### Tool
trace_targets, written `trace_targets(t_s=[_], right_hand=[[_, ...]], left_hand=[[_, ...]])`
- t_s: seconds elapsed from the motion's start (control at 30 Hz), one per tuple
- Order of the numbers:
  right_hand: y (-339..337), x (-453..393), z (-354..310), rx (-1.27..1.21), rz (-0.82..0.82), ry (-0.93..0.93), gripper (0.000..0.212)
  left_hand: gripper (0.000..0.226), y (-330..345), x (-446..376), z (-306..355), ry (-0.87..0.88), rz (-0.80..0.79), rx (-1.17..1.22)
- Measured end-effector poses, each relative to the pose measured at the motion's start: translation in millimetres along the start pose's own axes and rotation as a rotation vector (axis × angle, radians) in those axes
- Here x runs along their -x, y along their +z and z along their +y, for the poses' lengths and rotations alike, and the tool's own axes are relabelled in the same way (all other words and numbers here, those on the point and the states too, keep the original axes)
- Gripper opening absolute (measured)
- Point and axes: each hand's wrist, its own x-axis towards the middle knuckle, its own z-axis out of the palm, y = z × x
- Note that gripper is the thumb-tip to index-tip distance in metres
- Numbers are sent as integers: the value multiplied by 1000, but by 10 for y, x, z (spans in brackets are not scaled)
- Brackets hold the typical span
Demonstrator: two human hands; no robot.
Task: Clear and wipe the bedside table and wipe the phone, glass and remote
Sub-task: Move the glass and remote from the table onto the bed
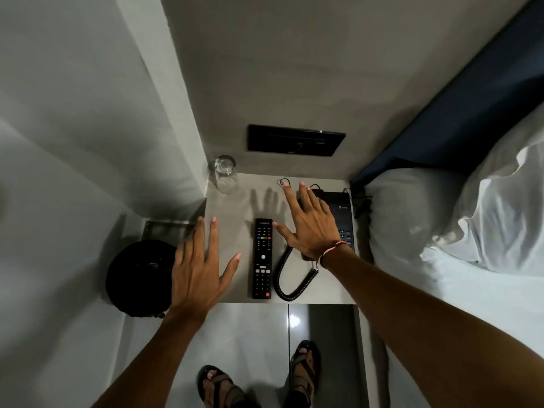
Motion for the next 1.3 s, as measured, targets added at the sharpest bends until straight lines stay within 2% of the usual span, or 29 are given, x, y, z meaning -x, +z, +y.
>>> trace_targets(t_s=[0.3, 0.5, 0.7, 0.8, 0.87, 1.0, 1.1, 1.2, 1.3], right_hand=[[303, -323, -39, -221, -146, 87, 82], [605, -489, -195, -440, -290, 273, 83], [881, -484, -339, -472, -324, 330, 88], [985, -468, -369, -501, -352, 343, 91], [1047, -459, -386, -521, -356, 362, 94], [1141, -462, -470, -517, -300, 390, 73], [1174, -455, -547, -521, -263, 411, 59], [1149, -426, -548, -561, -261, 444, 55], [1083, -390, -475, -637, -300, 490, 59]], left_hand=[[98, 485, 92, 301, -128, -191, 77], [69, 582, -567, 172, -181, -132, 96], [74, 379, -1680, -6, -53, 6, 16], [81, 328, -2043, -40, -30, -7, -64], [76, 335, -2189, -41, -24, -62, -82], [67, 397, -2343, -57, 21, -209, -99], [62, 411, -2399, -81, 38, -207, -64], [58, 385, -2374, -105, 62, -187, -41], [59, 319, -2251, -154, 106, -157, 52]])
